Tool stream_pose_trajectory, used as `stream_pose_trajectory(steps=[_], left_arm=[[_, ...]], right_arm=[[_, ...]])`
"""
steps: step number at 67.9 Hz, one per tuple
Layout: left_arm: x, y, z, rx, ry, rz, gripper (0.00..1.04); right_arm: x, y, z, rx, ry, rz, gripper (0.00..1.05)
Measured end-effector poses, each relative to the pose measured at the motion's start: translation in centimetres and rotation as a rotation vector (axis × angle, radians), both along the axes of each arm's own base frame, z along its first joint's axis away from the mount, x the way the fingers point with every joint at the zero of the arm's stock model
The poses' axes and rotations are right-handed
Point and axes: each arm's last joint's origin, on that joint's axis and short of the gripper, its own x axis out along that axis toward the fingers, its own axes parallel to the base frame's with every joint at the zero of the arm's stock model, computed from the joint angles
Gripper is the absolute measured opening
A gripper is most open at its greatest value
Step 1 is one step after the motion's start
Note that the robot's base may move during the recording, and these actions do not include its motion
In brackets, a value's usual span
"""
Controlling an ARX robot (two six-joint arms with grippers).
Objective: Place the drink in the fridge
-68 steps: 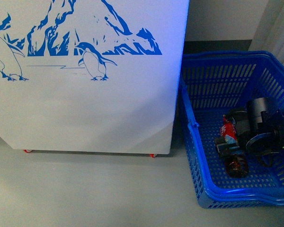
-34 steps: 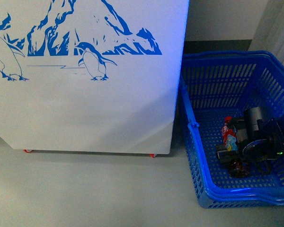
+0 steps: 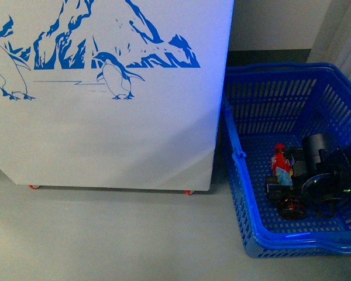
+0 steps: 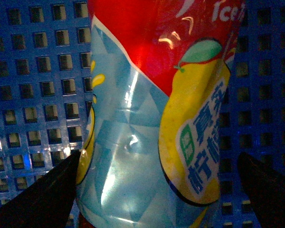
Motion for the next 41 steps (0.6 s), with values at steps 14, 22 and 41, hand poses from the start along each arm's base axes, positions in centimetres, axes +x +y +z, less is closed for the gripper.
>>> stream_pose_trajectory(steps=[14,22,41], left_arm=[[0.0,0.0,0.0,0.0,0.0,0.0,0.97],[0.0,0.0,0.0,0.0,0.0,0.0,0.97],[0.0,0.0,0.0,0.0,0.0,0.0,0.97]], right_arm=[[1.0,0.1,0.3,0.033,-0.078,-0.038,0.97],[1.4,0.4,0.4,0.029,-0.086,-0.035,0.97],[1.5,0.4,-0.2,-0.001,-0.039,-0.062,0.97]])
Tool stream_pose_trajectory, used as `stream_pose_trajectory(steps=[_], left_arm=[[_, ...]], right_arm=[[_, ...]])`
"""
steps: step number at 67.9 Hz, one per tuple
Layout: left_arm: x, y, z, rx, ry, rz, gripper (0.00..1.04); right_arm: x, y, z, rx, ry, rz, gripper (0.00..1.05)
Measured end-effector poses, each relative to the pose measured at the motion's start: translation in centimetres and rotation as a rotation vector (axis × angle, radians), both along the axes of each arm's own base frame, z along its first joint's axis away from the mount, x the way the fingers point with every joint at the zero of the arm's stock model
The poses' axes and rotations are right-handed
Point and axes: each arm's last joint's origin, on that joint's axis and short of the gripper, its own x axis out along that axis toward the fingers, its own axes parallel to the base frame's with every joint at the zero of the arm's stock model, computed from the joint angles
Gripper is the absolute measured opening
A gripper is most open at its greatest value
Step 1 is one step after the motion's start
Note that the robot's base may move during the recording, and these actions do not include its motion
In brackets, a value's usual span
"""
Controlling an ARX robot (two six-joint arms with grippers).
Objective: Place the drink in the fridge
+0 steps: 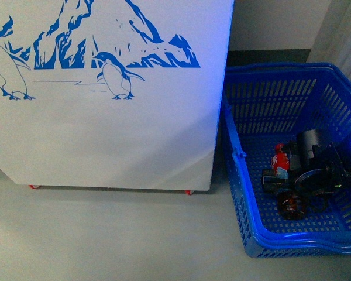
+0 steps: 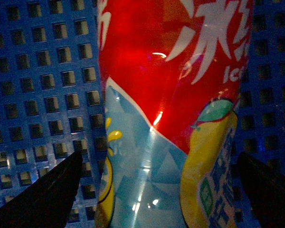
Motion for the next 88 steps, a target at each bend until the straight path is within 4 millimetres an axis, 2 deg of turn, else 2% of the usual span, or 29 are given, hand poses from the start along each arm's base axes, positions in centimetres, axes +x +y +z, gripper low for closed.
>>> stream_pose_trajectory(steps=[16,41,45,60,71,81,88], left_arm=[[0.0,0.0,0.0,0.0,0.0,0.0,0.97],[0.0,0.0,0.0,0.0,0.0,0.0,0.97],[0.0,0.0,0.0,0.0,0.0,0.0,0.97],[0.0,0.0,0.0,0.0,0.0,0.0,0.97],[0.0,0.0,0.0,0.0,0.0,0.0,0.97],[0.0,0.0,0.0,0.0,0.0,0.0,0.97],[0.0,0.0,0.0,0.0,0.0,0.0,0.97]], right_arm=[[0.0,-0.1,-0.1,-0.017,0.007,-0.025,0.95],[0.0,-0.2,-0.1,-0.032,-0.003,-0.039,0.47],[0.1,-0.2,0.0,-0.036,-0.014,-0.04,0.44],[-0.5,-0.1,0.1,-0.054,-0.025,-0.006,0.41],[-1.0,0.0,0.8,-0.051,-0.042,0.026,0.41],[-1.1,0.1,2.5,-0.048,-0.068,0.055,0.41],[-0.7,0.2,4.8,-0.047,-0.12,0.077,0.41]])
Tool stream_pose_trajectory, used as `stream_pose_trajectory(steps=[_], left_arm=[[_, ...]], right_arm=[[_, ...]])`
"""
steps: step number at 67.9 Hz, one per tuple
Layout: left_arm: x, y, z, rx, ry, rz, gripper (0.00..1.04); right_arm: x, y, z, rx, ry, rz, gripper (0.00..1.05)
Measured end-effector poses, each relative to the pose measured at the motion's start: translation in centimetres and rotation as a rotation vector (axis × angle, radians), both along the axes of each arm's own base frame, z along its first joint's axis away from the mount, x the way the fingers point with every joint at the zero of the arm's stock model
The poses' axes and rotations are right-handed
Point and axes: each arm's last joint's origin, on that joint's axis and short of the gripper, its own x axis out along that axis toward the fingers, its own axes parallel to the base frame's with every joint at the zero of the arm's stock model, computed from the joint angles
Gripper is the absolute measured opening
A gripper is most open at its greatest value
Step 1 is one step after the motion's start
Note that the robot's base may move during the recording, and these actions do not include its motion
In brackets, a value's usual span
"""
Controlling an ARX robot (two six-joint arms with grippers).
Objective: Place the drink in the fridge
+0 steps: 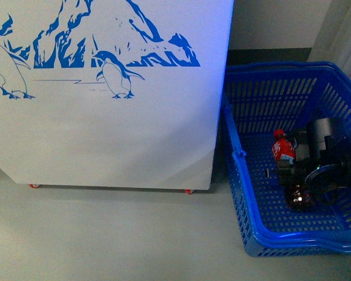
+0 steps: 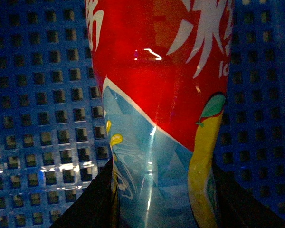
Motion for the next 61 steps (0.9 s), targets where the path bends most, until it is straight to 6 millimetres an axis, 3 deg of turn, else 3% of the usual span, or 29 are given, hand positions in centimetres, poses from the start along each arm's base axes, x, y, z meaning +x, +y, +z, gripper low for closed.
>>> stream_pose_trajectory(steps=[13,26,38,61], left_arm=[[0.0,0.0,0.0,0.0,0.0,0.0,0.97],[0.0,0.0,0.0,0.0,0.0,0.0,0.97],[0.0,0.0,0.0,0.0,0.0,0.0,0.97],[0.0,0.0,0.0,0.0,0.0,0.0,0.97]], right_arm=[[0.9,0.0,5.7,-0.009,-0.133,0.029,0.41],[0.0,-0.1,9.2,-0.019,-0.204,0.034,0.41],[-1.9,-0.4,13.0,-0.035,-0.282,0.034,0.41],[-7.4,-0.6,22.5,-0.057,-0.488,0.067,0.41]])
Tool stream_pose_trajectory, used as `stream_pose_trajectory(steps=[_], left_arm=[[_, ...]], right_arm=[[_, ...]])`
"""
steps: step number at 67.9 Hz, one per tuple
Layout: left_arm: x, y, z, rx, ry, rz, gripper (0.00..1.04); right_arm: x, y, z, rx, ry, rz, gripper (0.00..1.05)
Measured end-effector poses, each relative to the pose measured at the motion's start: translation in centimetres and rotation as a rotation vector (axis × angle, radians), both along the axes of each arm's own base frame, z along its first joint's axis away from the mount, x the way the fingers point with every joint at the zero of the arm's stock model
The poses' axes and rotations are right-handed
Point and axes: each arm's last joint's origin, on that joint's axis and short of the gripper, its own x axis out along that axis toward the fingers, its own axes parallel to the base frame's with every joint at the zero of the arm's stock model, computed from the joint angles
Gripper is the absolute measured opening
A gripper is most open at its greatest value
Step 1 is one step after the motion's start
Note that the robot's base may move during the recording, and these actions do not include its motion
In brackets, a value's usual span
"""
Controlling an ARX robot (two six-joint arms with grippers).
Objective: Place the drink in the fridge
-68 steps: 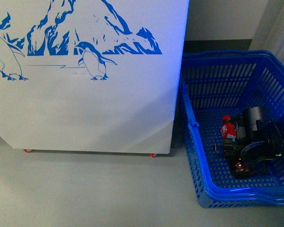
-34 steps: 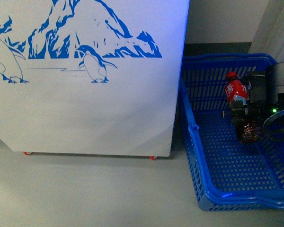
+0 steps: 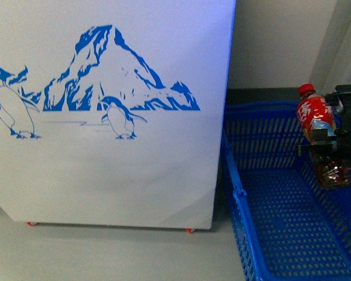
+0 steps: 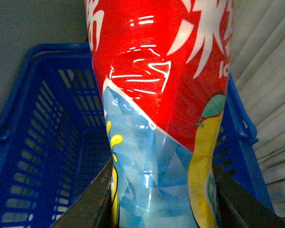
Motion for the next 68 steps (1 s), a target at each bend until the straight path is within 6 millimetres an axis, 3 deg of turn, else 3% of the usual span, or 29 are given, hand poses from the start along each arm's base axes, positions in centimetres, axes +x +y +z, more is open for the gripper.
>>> stream_pose_trajectory(steps=[15,41,62,68], left_arm=[[0.0,0.0,0.0,0.0,0.0,0.0,0.97],[0.0,0.0,0.0,0.0,0.0,0.0,0.97],[0.0,0.0,0.0,0.0,0.0,0.0,0.97],[0.0,0.0,0.0,0.0,0.0,0.0,0.97]], right_arm=[[-4.1,0.7,3.6,-0.006,-0.078,0.044,0.41],[-9.9,1.5,6.7,-0.005,-0.15,0.056,0.41],[-17.9,1.1,9.4,0.003,-0.242,0.085,0.41],[-19.4,0.8,10.4,0.004,-0.291,0.089,0.41]])
